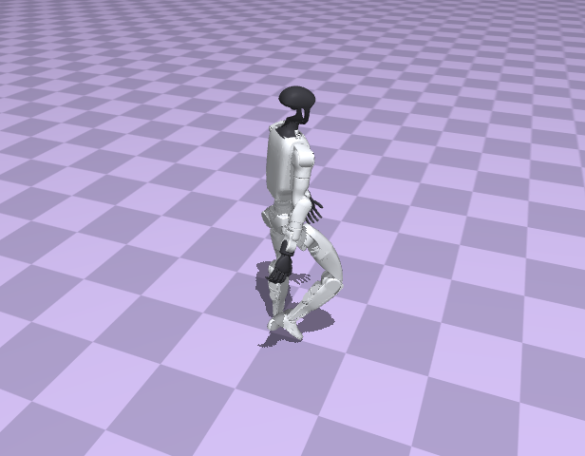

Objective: Upper body actions

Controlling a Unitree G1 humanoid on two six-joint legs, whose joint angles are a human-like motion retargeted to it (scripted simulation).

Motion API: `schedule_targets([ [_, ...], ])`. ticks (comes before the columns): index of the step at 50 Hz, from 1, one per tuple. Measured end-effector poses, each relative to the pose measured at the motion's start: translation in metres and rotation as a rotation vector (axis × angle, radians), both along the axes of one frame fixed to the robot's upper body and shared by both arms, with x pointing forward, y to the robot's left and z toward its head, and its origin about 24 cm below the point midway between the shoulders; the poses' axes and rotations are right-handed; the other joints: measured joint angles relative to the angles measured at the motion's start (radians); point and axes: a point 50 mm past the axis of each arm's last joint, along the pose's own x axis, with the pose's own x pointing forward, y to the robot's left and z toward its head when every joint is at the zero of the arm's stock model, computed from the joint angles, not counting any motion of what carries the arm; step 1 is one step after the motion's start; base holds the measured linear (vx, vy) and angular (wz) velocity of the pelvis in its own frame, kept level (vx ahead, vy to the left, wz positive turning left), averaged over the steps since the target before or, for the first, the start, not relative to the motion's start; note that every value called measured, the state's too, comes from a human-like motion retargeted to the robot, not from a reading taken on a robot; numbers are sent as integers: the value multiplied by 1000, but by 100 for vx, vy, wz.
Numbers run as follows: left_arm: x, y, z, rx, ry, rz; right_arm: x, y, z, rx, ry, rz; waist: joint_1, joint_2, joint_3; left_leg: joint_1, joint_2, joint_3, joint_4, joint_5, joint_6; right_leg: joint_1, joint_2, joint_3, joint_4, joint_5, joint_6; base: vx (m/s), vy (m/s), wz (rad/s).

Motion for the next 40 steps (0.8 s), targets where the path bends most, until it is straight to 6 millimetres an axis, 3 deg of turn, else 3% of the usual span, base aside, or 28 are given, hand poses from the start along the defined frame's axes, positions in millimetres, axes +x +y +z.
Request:
schedule_targets([
  [2, 74, -19, 48, 73, -268, -120, -28, -6, 7, -69, 24, -189, -88, 7, 84, 2, -2, -21, -25, 10, 5, -162, -89, -9, 238, -33, -6, -75, 28, 101],
  [4, 123, -38, 99, 152, -519, -151, -52, -9, 14, -103, 49, -317, -186, 36, 160, -1, 25, -95, -26, 16, -5, -277, -133, -45, 378, -60, -25, -41, 29, 154],
  [6, 151, -46, 139, 183, -715, -143, -81, -14, 25, -120, 94, -379, -233, 52, 164, -22, 36, -110, -28, 21, -4, -398, -124, -50, 426, -64, -41, 4, 13, 36],
  [8, 162, -47, 159, 185, -816, -154, -116, -20, 42, -135, 169, -411, -258, 59, 121, -38, 32, -105, -38, 32, 9, -462, -143, -69, 410, -63, -57, 36, -4, -10],
  [10, 161, -52, 159, 176, -822, -212, -149, -22, 62, -176, 271, -448, -262, 65, 46, -53, 11, -106, -62, 53, 21, -467, -192, -95, 369, -81, -74, 35, -13, -3],
  [12, 159, -59, 154, 184, -783, -266, -158, -12, 65, -200, 303, -478, -213, 71, 19, -58, 11, -95, -89, 70, 16, -410, -160, -90, 284, -56, -39, -6, -14, -27],
  [15, 143, -61, 131, 180, -672, -252, -153, -1, 56, -181, 273, -453, -150, 66, -14, -57, 11, -75, -114, 80, 4, -210, -98, -114, 91, -15, -4, -10, -14, -44],
  [18, 102, -41, 78, 130, -468, -167, -120, 3, 36, -75, 182, -333, -89, 36, -45, -19, -9, -20, -117, 54, 8, 47, 34, -78, -227, 59, 38, 16, -14, -81],
  [20, 52, -26, 34, 108, -271, -92, -92, 5, 23, 14, 144, -235, -53, 19, -89, -16, -25, 15, -90, 24, 3, 219, 130, -51, -505, 103, 48, 28, -19, -87],
  [22, -22, -2, -10, 78, -10, -14, -47, 6, 8, 88, 81, -137, 7, -4, -112, -21, -36, 77, -14, -7, -14, 396, 192, -49, -821, -68, 112, 31, -10, -129],
  [23, -67, 11, -27, 55, 141, 30, -17, 9, 0, 130, 28, -83, 41, -21, -116, -29, -37, 120, 52, -4, -31, 463, 166, -118, -955, -141, 122, 25, -17, -160],
  [25, -156, 31, -44, -33, 434, 134, 70, 22, -12, 233, -142, 46, 99, -55, -128, -153, 34, 229, 352, 179, -90, 465, 133, -57, -1099, -179, 126, -1, -20, -212],
  [26, -193, 40, -44, -79, 552, 177, 129, 35, -11, 302, -288, 124, 174, -48, -112, -296, 181, 300, 595, 282, -34, 429, 169, 60, -1117, -158, 117, -39, -15, -259],
  [27, -229, 45, -41, -129, 669, 219, 187, 52, -1, 378, -429, 211, 215, -44, -84, -447, 257, 300, 807, 344, 15, 405, 192, 143, -1132, -135, 109, -55, -9, -166],
  [28, -264, 42, -36, -178, 792, 247, 241, 71, 17, 468, -557, 310, 189, -48, -34, -615, 193, 157, 959, 327, 52, 404, 188, 155, -1139, -108, 103, -54, -8, -63],
  [29, -292, 43, -29, -201, 891, 280, 289, 93, 42, 553, -692, 414, 201, -41, 20, -735, 259, 112, 1119, 262, 91, 410, 204, 151, -1147, -92, 90, -57, -9, -37],
  [30, -317, 45, -21, -210, 979, 315, 332, 117, 74, 636, -827, 526, 232, -28, 75, -832, 391, 114, 1282, 174, 131, 419, 231, 139, -1156, -82, 73, -51, -28, -130],
  [32, -348, 49, -9, -178, 1061, 391, 393, 150, 146, 709, -1130, 722, 330, -69, 161, -960, 517, 159, 1465, 59, 179, 436, 236, 202, -1148, -86, 38, -32, -46, -151],
  [33, -360, 50, -4, -175, 1070, 437, 414, 160, 185, 716, -1278, 811, 364, -90, 190, -1039, 509, 154, 1526, 13, 181, 440, 224, 222, -1147, -87, 28, -15, -41, -108],
  [35, -381, 55, 6, -178, 1091, 537, 439, 165, 254, 668, -1548, 961, 453, -121, 228, -1166, 461, 179, 1594, -61, 183, 442, 203, 272, -1144, -84, 4, -4, -31, -76],
  [37, -399, 63, 17, -154, 1134, 657, 448, 158, 303, 555, -1763, 1048, 523, -142, 230, -1246, 438, 220, 1620, -100, 183, 432, 177, 270, -1142, -88, -13, 15, -15, -5],
  [40, -414, 71, 28, -93, 1153, 838, 447, 146, 329, 373, -1918, 1116, 518, -176, 131, -1272, 411, 297, 1613, -124, 183, 388, 151, 252, -1135, -108, -9, 31, 8, 126],
])
